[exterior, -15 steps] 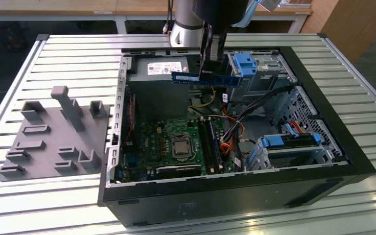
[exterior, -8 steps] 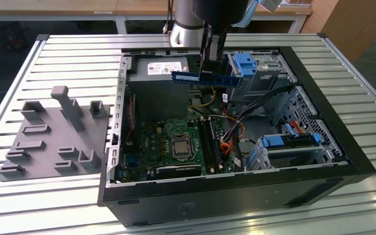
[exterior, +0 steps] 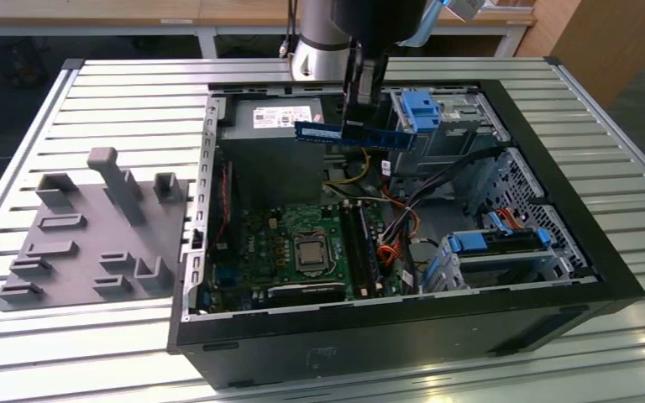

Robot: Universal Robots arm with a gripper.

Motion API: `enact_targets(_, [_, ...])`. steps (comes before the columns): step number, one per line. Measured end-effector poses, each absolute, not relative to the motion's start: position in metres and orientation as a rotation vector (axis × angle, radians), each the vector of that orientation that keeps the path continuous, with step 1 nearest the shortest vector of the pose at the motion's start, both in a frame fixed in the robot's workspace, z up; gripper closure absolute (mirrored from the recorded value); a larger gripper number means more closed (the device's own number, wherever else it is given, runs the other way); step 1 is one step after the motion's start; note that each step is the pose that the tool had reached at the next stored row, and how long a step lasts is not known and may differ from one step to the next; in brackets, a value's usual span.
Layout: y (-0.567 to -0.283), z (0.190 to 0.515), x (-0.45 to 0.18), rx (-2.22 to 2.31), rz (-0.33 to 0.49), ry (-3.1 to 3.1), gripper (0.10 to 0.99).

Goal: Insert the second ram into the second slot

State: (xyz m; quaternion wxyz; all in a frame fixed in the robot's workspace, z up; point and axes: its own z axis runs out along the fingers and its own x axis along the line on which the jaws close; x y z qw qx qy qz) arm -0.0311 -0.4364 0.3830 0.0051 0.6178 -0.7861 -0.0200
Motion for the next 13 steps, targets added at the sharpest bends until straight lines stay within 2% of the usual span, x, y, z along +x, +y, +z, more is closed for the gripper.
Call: enact_targets(13, [-0.4364,0.383,-0.0311,1.895,-0.063,-2.493,0.953])
